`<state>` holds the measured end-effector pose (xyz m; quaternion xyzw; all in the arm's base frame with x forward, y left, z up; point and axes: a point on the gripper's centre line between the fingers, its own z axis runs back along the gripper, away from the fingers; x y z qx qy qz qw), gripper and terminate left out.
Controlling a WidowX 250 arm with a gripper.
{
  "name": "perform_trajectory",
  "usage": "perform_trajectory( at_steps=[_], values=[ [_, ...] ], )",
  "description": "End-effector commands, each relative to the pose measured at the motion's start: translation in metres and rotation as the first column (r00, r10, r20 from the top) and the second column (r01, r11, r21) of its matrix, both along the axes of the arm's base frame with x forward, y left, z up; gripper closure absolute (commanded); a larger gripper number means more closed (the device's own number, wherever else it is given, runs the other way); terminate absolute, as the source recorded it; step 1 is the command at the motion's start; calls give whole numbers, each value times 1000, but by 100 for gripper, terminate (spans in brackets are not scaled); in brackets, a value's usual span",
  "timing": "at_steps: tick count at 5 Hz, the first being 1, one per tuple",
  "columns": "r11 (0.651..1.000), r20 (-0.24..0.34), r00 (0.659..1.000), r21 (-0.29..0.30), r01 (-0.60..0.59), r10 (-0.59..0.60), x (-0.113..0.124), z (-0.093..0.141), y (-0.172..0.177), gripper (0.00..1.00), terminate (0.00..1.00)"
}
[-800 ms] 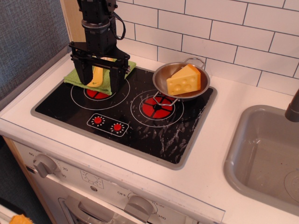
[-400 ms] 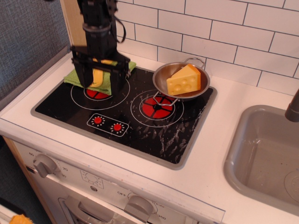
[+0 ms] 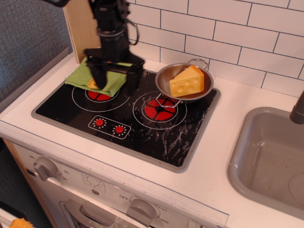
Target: Place the cheese wedge between the burners
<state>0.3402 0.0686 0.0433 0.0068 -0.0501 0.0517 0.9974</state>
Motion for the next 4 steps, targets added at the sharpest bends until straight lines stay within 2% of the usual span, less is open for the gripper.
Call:
perform_trajectory(
  at_steps=[1, 2, 3, 4],
  values=[
    [948, 187, 934, -28, 316, -305, 47, 50, -52, 0, 0],
    [920, 209, 903, -38, 390, -375, 76, 53, -71, 0, 0],
    [873, 221, 853, -11, 488, -474, 97, 51, -94, 0, 0],
    [853, 177, 837, 36, 520, -518, 88, 45, -102, 0, 0]
  ],
)
